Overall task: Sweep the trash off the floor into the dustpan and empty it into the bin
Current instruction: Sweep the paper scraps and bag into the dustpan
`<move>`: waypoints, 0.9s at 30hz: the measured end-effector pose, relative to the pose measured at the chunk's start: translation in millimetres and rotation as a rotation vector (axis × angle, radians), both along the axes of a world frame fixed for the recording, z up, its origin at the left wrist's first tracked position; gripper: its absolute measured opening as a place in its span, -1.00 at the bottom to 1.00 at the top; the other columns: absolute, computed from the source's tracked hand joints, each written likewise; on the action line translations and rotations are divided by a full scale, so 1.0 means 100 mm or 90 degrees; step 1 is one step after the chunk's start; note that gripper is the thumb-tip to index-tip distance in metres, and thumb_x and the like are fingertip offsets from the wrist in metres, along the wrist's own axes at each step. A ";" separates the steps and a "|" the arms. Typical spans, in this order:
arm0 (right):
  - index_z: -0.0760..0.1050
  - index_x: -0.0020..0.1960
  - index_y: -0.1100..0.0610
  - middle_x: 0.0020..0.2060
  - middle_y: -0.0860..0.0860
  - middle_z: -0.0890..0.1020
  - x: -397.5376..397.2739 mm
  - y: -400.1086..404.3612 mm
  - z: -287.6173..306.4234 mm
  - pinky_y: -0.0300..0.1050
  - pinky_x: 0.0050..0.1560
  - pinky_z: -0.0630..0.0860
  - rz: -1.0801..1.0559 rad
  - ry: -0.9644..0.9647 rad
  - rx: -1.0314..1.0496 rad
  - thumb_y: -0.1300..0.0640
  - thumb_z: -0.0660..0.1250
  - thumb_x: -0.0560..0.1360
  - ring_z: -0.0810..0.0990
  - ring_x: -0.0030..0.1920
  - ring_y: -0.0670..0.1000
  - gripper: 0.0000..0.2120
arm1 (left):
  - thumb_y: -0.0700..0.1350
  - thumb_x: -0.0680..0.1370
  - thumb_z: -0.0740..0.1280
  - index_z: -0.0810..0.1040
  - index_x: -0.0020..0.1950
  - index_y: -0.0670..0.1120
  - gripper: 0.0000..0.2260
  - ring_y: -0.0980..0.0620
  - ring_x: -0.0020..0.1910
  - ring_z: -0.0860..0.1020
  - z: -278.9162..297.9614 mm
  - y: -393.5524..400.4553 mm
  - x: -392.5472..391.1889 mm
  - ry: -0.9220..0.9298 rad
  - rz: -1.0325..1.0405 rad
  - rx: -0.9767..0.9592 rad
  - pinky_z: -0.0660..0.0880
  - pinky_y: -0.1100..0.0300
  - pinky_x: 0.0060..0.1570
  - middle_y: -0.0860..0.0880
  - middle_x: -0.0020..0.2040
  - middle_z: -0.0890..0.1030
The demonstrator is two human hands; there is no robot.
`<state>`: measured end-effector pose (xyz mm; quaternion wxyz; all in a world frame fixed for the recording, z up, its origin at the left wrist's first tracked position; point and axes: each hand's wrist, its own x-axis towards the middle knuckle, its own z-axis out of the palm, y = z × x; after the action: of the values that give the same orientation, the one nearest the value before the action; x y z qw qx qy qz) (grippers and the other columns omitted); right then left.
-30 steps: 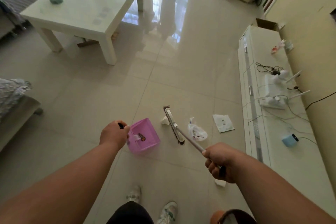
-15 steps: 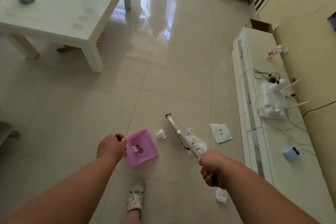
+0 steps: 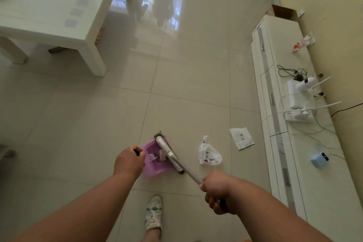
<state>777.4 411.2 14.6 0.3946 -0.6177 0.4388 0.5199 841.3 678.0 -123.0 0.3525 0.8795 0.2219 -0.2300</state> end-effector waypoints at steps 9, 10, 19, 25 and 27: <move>0.50 0.13 0.11 -0.43 0.02 0.38 -0.03 -0.04 0.06 -0.30 -0.53 0.23 -0.044 0.001 0.022 0.17 0.20 0.60 0.28 -0.54 -0.06 -0.84 | -0.04 0.63 0.40 0.61 -0.08 0.06 -0.91 -0.12 -0.17 0.75 0.02 0.07 0.02 0.000 -0.029 -0.012 0.74 -0.09 -0.03 -0.05 -0.21 0.76; 0.50 0.12 0.10 -0.44 0.02 0.38 -0.06 -0.05 0.06 -0.30 -0.53 0.23 -0.055 -0.001 0.020 0.18 0.20 0.60 0.27 -0.54 -0.06 -0.85 | -0.05 0.63 0.39 0.62 -0.07 0.05 -0.91 -0.12 -0.17 0.75 0.02 0.09 0.02 0.000 -0.036 -0.012 0.74 -0.09 -0.03 -0.05 -0.22 0.76; 0.44 0.43 0.19 -0.41 0.02 0.38 -0.38 -0.29 0.37 -0.29 -0.52 0.22 -0.151 -0.076 -0.022 0.17 0.19 0.62 0.27 -0.53 -0.08 -0.61 | 0.03 0.59 0.47 0.64 -0.16 0.04 -0.84 -0.08 -0.23 0.71 0.08 0.01 -0.01 -0.025 -0.138 0.010 0.65 0.01 -0.09 0.02 -0.33 0.73; 0.53 0.21 -0.02 -0.42 0.03 0.40 -0.60 -0.69 0.67 -0.28 -0.49 0.19 -0.238 -0.142 -0.035 0.19 0.18 0.65 0.28 -0.51 -0.08 -0.76 | -0.03 0.60 0.42 0.66 -0.12 0.01 -0.88 -0.11 -0.18 0.72 0.22 -0.43 0.17 -0.029 -0.157 -0.019 0.64 0.02 -0.08 0.00 -0.28 0.76; 0.53 0.13 0.01 -0.41 0.04 0.40 -0.66 -0.82 0.73 -0.28 -0.48 0.17 -0.263 -0.156 -0.044 0.20 0.17 0.66 0.27 -0.51 -0.08 -0.81 | -0.06 0.62 0.39 0.68 -0.06 0.00 -0.90 -0.13 -0.13 0.72 0.27 -0.59 0.24 -0.031 -0.166 -0.021 0.59 0.05 -0.09 -0.03 -0.24 0.77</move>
<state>711.5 328.8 87.4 0.5214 -0.5862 0.5221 0.3344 865.0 619.2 -96.0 0.3390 0.9004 0.0932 -0.2563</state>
